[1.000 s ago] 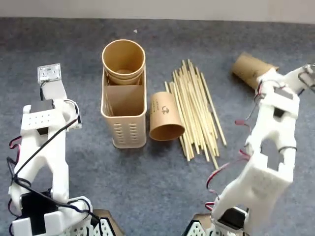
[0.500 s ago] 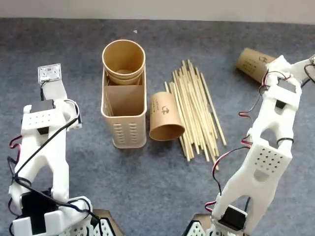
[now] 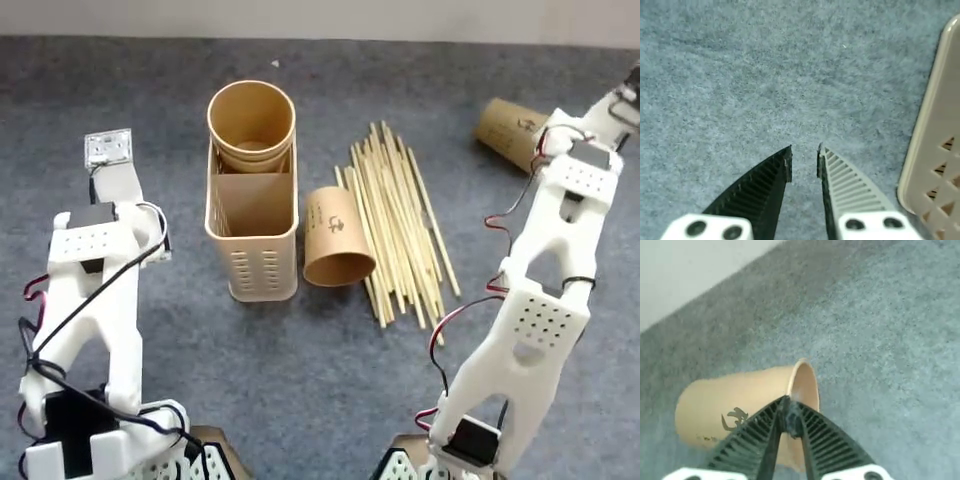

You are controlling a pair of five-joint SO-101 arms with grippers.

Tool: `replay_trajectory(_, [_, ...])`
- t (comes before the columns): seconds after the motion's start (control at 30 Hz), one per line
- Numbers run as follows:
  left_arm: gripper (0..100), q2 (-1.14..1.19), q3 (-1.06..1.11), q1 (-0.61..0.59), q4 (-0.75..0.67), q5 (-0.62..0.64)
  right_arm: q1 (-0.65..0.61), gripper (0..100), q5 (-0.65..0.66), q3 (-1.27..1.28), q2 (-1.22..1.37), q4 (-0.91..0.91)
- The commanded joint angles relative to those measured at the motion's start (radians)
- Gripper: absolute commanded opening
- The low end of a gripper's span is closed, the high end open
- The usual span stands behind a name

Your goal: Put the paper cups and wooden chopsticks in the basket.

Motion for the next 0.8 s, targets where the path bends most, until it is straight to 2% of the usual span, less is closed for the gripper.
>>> replay_trajectory(0.0, [11,-0.022,0.021,0.025,-0.032,0.011,-0.013,0.7,0.129,-0.242,-0.136,0.277])
replay_trajectory(0.13, [11,-0.024,0.028,0.025,-0.046,0.009,-0.05,0.7,0.318,-0.424,-0.202,0.55])
replay_trajectory(0.2, [11,-0.024,0.027,0.025,-0.046,0.009,-0.056,0.7,0.331,-0.483,-0.208,0.647])
replay_trajectory(0.3, [11,-0.024,0.028,0.025,-0.046,0.009,-0.035,0.8,0.23,-0.503,-0.157,0.665])
replay_trajectory(0.4, [11,-0.022,0.03,0.025,-0.044,0.009,-0.004,2.4,0.071,-0.515,-0.067,0.645])
replay_trajectory(0.53, [11,-0.022,0.031,0.025,-0.046,0.009,0.033,15.3,-0.127,-0.555,0.022,0.668])
replay_trajectory(0.6, [11,-0.022,0.031,0.024,-0.046,0.009,0.03,19.6,-0.16,-0.565,0.076,0.684])
replay_trajectory(0.77, [11,-0.022,0.03,0.019,-0.048,0.008,0.03,19.9,-0.158,-0.757,0.13,0.78])
